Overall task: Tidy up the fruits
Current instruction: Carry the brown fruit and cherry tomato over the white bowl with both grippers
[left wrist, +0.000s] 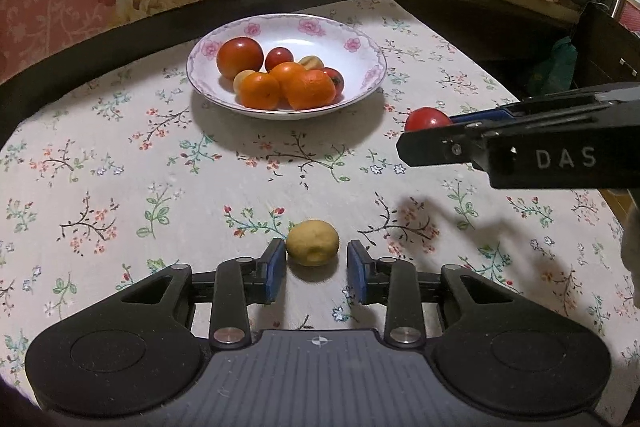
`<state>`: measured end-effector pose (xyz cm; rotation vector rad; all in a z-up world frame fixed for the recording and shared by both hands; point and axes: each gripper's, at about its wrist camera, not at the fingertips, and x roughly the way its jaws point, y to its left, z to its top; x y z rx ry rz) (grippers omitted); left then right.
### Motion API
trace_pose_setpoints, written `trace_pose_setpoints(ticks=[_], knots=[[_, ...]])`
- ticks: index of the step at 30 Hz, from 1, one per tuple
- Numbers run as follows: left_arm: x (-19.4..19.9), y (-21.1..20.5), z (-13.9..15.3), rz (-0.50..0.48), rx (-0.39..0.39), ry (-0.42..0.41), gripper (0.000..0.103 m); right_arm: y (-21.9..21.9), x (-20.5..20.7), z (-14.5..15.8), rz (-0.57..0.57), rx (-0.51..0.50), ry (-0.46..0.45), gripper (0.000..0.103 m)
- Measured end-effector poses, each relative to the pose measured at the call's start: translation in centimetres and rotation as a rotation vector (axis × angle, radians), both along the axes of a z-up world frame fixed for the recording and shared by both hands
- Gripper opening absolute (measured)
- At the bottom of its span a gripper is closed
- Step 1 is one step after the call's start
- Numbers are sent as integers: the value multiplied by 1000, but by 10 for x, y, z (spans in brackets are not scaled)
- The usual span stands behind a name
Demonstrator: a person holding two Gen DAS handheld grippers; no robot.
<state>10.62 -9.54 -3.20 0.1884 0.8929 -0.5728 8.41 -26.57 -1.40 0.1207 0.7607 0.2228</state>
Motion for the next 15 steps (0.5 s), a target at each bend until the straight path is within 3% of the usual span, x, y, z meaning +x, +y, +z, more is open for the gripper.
trace_pose_setpoints(ticks=[15], knots=[[1, -3, -5, -4, 17, -34, 37, -1, 2, -3, 0, 0, 8, 30]])
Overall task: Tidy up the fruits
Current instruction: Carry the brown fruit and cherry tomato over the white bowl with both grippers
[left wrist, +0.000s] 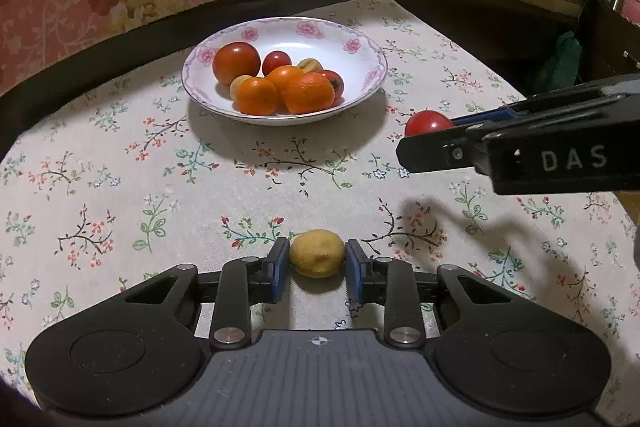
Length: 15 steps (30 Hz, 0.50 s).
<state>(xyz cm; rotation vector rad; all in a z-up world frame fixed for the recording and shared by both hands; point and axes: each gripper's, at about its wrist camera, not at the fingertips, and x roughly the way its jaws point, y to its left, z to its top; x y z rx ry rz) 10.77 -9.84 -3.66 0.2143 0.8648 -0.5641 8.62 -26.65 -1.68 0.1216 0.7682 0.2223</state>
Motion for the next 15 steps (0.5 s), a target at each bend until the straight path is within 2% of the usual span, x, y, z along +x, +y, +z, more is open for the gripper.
trace_pose_setpoints(ticks=[8, 15], knots=[[4, 1, 15, 11, -26, -29, 37, 0, 3, 4, -3, 7, -13, 30], [27, 0, 37, 50, -61, -79, 37, -2, 17, 16, -7, 5, -48, 30]])
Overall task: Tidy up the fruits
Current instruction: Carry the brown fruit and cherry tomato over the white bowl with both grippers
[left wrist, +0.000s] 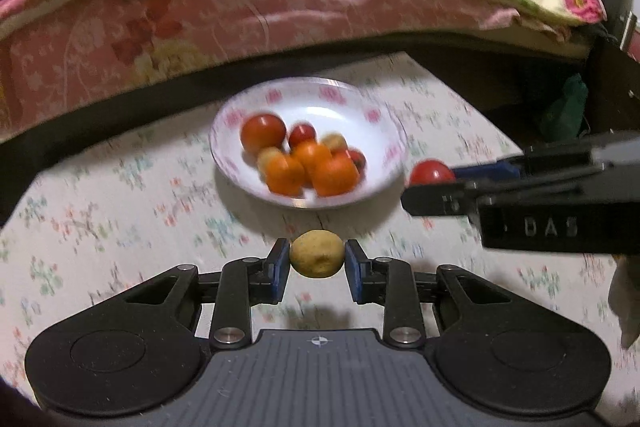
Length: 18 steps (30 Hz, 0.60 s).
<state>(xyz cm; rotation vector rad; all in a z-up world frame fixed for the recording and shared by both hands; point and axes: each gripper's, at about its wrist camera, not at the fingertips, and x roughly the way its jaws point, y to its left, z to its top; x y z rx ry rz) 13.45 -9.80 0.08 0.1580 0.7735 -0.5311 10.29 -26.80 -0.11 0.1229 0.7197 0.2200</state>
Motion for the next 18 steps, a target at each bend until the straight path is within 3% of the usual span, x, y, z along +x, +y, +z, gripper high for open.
trace_pose_setpoints(ticks=[7, 18], knots=[[37, -22, 14, -5, -17, -46, 37, -13, 30, 2, -28, 19, -3, 30], [91, -40, 12, -9, -1, -74, 37, -32, 83, 1, -73, 50, -18, 31]])
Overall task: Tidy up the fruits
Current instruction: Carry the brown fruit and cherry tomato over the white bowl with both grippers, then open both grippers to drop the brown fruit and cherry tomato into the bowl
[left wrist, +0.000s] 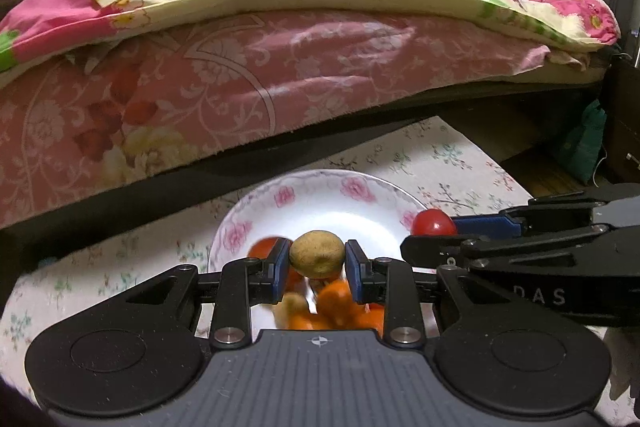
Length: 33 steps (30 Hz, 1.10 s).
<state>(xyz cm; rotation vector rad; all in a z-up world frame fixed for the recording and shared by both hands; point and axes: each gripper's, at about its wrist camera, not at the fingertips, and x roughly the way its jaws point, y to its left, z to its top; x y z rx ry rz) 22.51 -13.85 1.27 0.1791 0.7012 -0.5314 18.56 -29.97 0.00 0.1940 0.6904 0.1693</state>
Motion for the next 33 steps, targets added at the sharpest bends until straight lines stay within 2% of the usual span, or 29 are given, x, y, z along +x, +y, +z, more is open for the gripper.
trace_pose_setpoints(ticks=[7, 20, 33], knots=[[17, -8, -9, -12, 19, 6, 36, -2, 16, -11, 6, 8, 19, 31], [24, -13, -15, -7, 33, 18, 36, -8, 26, -16, 0, 18, 23, 31], [24, -11, -10, 13, 33, 8, 43, -10, 24, -13, -16, 25, 13, 37]])
